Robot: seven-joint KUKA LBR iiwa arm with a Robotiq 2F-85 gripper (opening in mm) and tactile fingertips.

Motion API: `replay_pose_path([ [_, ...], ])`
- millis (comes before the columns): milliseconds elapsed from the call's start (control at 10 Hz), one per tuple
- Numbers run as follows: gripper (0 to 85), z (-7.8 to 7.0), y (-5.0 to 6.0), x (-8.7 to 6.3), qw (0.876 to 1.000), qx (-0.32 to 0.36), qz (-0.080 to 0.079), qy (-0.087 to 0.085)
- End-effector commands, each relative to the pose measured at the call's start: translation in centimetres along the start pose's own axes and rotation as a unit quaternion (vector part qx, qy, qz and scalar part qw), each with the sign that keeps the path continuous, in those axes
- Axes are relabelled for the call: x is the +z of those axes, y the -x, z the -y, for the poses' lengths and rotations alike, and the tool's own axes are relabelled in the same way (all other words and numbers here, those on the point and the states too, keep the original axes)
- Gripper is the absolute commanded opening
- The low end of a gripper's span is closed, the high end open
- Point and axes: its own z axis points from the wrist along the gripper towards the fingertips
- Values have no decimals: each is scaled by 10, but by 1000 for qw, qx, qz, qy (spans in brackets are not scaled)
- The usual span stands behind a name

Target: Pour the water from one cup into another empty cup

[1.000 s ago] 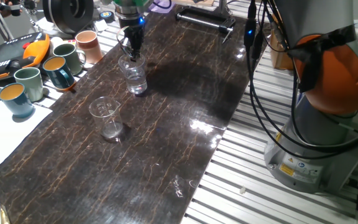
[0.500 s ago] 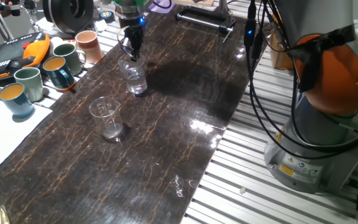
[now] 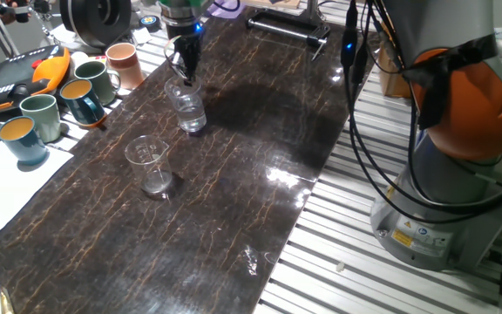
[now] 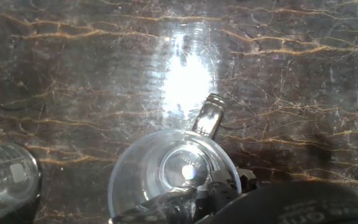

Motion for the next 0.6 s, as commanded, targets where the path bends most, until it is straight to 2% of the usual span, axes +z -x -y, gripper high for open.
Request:
replay_pose_path([
  [0,123,0,0,0,1000,0,-1,1],
  [200,157,0,0,0,1000,-3,-2,-1],
  [300,60,0,0,0,1000,-5,-9,3],
  [400,43,0,0,0,1000,-6,-11,4],
  [500,67,0,0,0,1000,-7,-11,3],
])
